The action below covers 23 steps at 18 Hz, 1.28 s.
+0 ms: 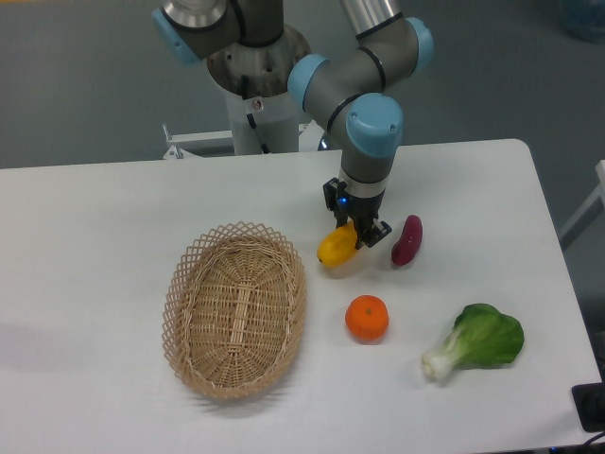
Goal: Place the mango on the table
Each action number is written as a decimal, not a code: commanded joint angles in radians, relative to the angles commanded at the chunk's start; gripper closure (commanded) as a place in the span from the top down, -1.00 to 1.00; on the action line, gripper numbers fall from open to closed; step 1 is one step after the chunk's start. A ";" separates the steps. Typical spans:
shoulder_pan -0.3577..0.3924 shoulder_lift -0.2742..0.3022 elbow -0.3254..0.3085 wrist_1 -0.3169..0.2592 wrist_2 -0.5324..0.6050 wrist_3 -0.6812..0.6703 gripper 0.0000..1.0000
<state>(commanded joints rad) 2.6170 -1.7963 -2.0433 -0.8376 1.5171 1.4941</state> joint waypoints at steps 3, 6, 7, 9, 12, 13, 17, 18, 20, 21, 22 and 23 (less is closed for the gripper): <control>0.002 0.003 0.032 -0.003 0.002 -0.005 1.00; 0.002 0.014 0.084 -0.017 0.003 -0.005 1.00; 0.002 0.014 0.109 -0.024 0.003 -0.009 1.00; 0.002 0.011 0.156 -0.026 0.000 -0.043 1.00; 0.003 0.002 0.250 -0.072 0.002 -0.048 1.00; 0.003 -0.003 0.290 -0.096 -0.002 -0.048 1.00; 0.003 -0.049 0.466 -0.198 -0.009 -0.049 1.00; 0.005 -0.052 0.497 -0.224 -0.009 -0.049 1.00; 0.012 -0.060 0.566 -0.277 -0.011 -0.051 1.00; 0.018 -0.061 0.609 -0.328 -0.012 -0.052 1.00; 0.031 -0.069 0.653 -0.383 -0.018 -0.052 1.00; 0.047 -0.074 0.695 -0.434 -0.029 -0.051 1.00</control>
<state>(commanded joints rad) 2.6644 -1.8699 -1.3488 -1.2712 1.4881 1.4435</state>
